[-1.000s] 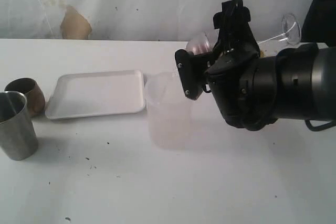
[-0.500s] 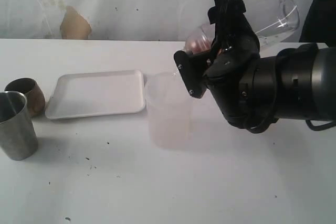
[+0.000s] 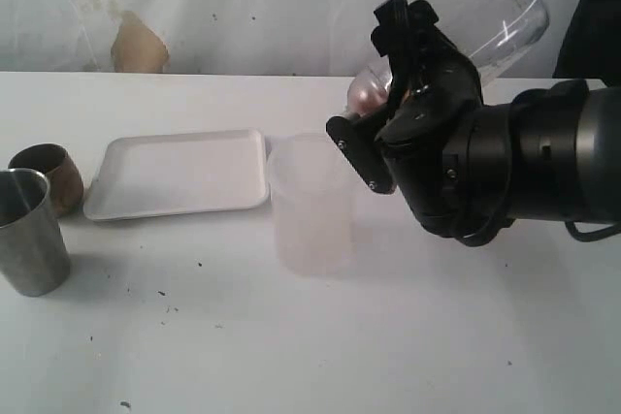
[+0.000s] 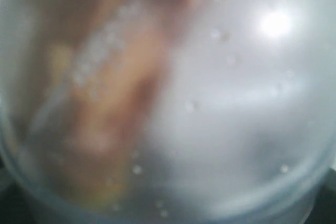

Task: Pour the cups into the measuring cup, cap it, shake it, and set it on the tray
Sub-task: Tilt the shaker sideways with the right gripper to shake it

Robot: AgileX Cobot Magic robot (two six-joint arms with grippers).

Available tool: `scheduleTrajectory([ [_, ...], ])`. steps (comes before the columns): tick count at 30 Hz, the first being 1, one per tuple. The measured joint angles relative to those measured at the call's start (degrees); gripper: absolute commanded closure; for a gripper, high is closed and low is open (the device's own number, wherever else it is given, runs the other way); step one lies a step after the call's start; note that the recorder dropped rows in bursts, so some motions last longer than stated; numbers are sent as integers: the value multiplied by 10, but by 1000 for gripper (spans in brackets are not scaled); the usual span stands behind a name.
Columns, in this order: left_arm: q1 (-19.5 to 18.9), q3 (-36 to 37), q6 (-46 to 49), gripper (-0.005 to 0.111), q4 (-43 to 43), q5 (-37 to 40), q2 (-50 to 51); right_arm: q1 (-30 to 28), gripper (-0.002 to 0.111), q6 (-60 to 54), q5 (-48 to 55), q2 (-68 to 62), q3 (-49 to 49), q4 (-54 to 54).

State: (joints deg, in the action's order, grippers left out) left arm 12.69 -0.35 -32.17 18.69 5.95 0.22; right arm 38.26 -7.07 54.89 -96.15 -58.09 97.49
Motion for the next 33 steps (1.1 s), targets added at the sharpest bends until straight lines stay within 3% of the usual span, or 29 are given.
scheduleTrajectory([
  [33,0,0,0,107,0,0,0,0,108,-102,-10,0,-34,4],
])
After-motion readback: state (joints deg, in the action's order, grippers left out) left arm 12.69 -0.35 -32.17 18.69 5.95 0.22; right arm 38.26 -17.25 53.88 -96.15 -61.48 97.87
